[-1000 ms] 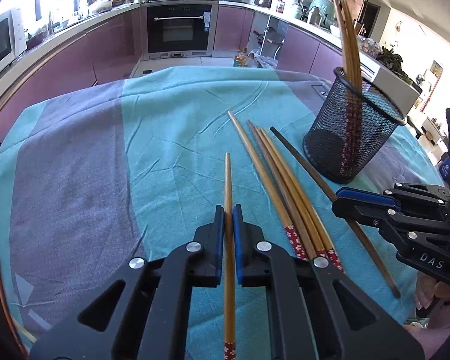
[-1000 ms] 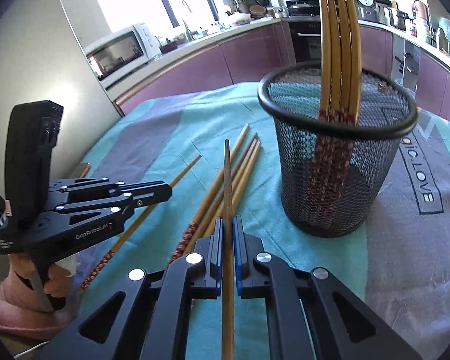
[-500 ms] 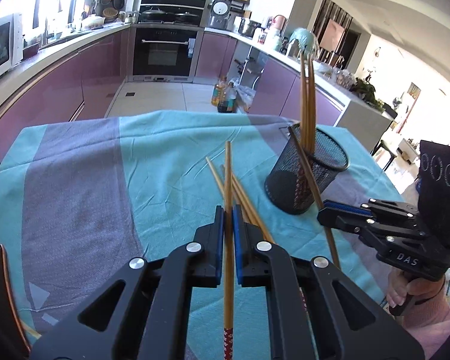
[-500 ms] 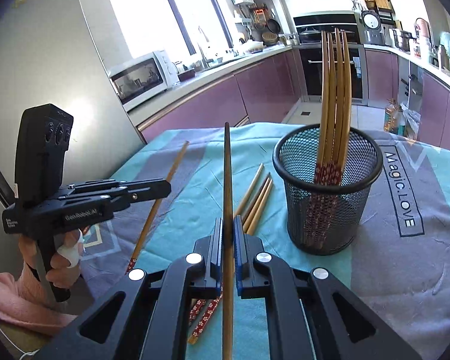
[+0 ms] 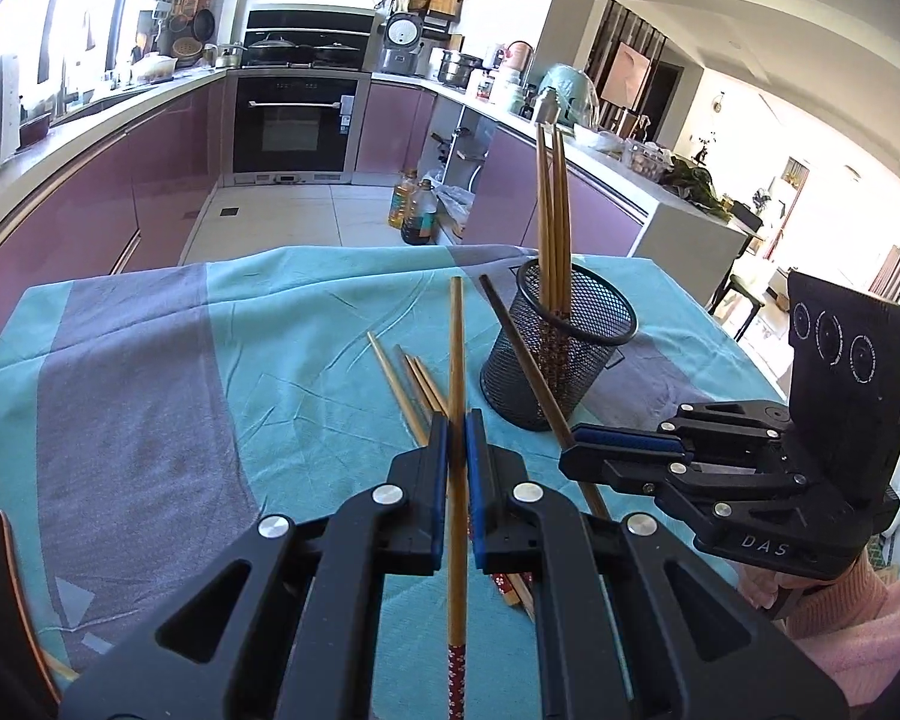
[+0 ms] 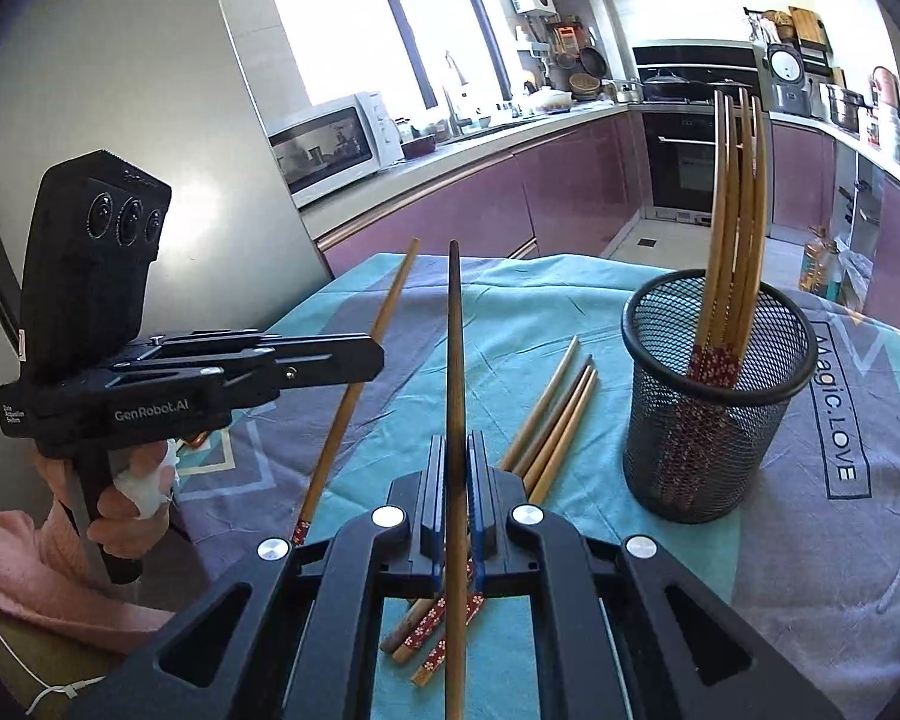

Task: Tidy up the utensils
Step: 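Carry both held chopsticks upright over the black mesh cup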

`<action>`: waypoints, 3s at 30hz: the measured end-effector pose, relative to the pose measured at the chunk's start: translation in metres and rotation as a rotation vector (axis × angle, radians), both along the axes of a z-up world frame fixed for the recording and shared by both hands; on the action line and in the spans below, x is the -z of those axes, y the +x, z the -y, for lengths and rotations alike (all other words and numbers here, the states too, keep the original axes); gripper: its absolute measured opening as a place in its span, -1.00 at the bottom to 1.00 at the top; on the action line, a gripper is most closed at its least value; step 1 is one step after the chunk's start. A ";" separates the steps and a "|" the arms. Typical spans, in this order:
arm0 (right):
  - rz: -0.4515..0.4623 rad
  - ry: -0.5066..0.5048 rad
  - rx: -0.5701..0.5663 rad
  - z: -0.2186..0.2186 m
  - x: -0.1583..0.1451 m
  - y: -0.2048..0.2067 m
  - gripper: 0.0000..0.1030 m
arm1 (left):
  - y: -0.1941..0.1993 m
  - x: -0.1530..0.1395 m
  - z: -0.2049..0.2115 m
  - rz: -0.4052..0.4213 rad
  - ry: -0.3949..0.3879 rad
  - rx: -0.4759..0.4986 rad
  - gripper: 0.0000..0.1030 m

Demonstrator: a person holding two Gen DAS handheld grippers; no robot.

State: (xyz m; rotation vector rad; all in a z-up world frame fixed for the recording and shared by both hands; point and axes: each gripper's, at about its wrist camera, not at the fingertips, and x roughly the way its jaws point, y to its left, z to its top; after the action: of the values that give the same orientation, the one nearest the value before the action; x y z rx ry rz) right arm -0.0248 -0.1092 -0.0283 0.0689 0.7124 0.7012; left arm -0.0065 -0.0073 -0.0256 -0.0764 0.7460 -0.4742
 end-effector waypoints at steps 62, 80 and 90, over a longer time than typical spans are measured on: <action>0.167 0.081 0.155 0.064 -0.045 -0.013 -0.89 | -0.012 -0.053 0.010 0.110 -0.047 0.100 -0.87; 0.229 0.073 0.181 0.074 -0.068 -0.007 -0.89 | 0.004 -0.076 0.025 0.176 -0.093 0.117 -0.87; 0.260 0.068 0.189 0.076 -0.078 -0.005 -0.89 | 0.009 -0.086 0.034 0.205 -0.104 0.124 -0.87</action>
State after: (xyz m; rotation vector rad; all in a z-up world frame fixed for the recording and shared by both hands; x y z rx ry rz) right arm -0.0302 -0.1848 0.0498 0.1036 0.4263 0.5401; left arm 0.0030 -0.0413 0.0602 -0.0777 0.5264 -0.6296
